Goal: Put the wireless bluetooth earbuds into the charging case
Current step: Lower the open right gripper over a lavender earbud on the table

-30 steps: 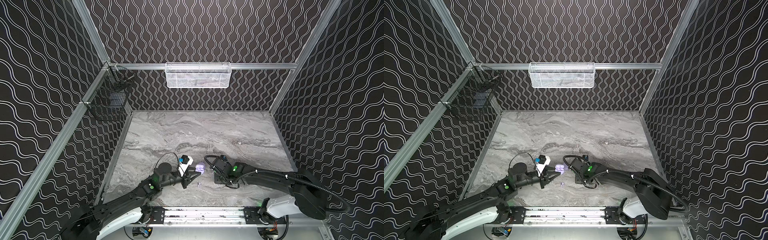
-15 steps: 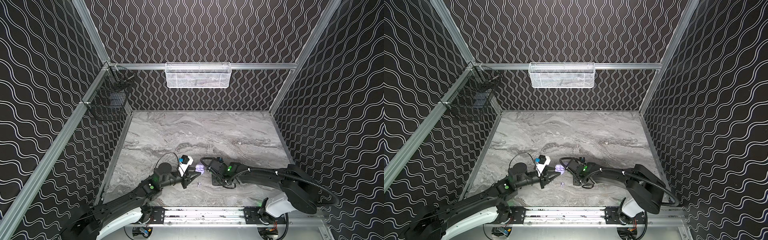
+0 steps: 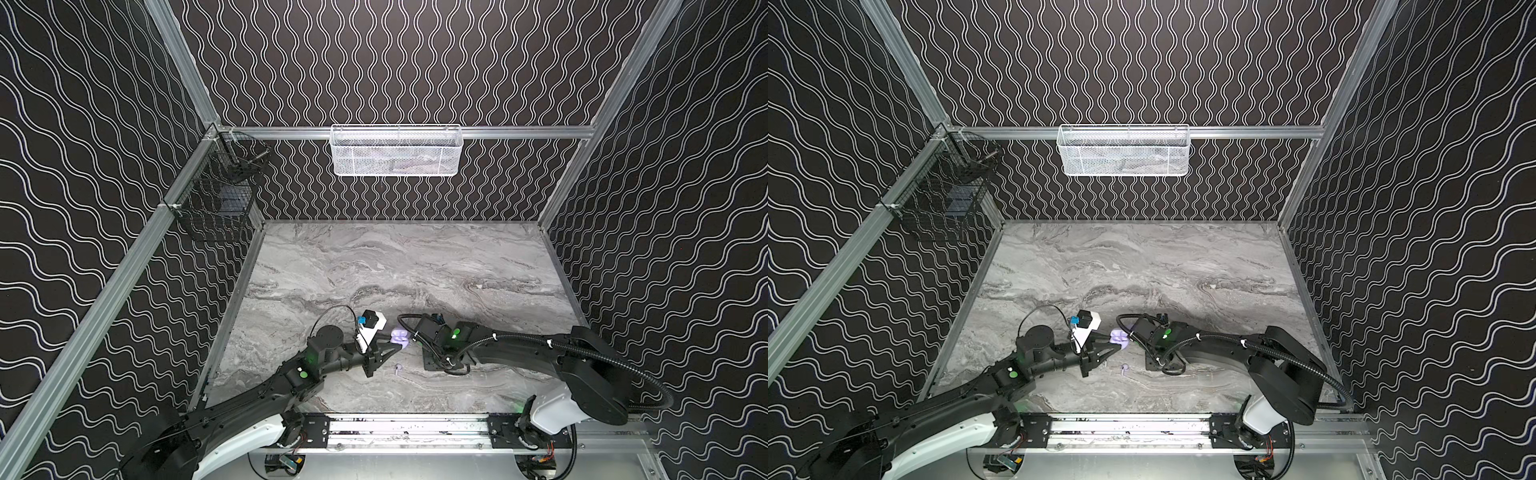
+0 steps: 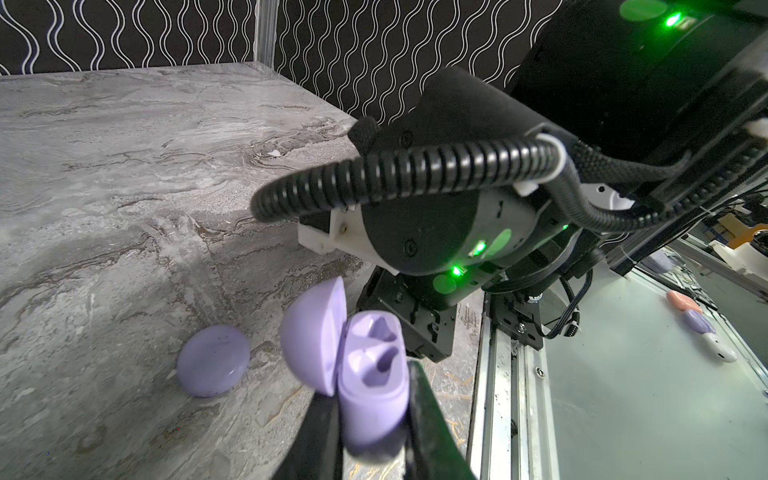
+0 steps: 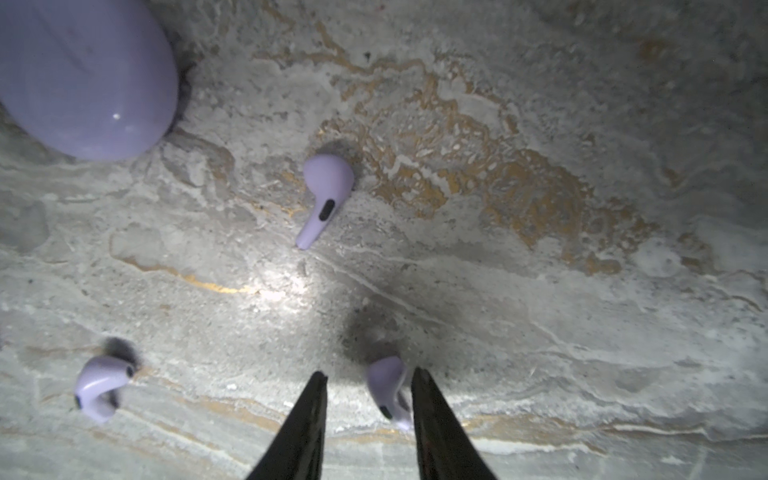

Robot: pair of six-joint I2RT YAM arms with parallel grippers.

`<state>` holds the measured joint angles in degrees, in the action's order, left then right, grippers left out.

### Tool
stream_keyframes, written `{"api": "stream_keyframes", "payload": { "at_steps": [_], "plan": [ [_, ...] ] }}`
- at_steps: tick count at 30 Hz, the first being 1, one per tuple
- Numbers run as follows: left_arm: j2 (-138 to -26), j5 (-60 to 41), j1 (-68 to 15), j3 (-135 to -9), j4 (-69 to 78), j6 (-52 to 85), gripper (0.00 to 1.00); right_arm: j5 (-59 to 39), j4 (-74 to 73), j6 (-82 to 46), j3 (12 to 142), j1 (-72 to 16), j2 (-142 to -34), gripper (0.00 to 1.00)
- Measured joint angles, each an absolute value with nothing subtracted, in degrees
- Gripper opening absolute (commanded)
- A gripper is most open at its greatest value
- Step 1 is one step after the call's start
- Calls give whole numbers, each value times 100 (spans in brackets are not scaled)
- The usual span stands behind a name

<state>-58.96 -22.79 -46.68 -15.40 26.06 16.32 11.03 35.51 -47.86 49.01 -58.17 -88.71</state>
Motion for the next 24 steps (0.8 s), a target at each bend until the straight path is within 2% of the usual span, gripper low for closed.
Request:
{"api": "stream_keyframes", "payload": {
  "at_steps": [24],
  "plan": [
    [-6001,-2320,-4668,-1540,2709,1632,0,987,3892,-3315,5043,-5577,-9059,38]
  ]
}}
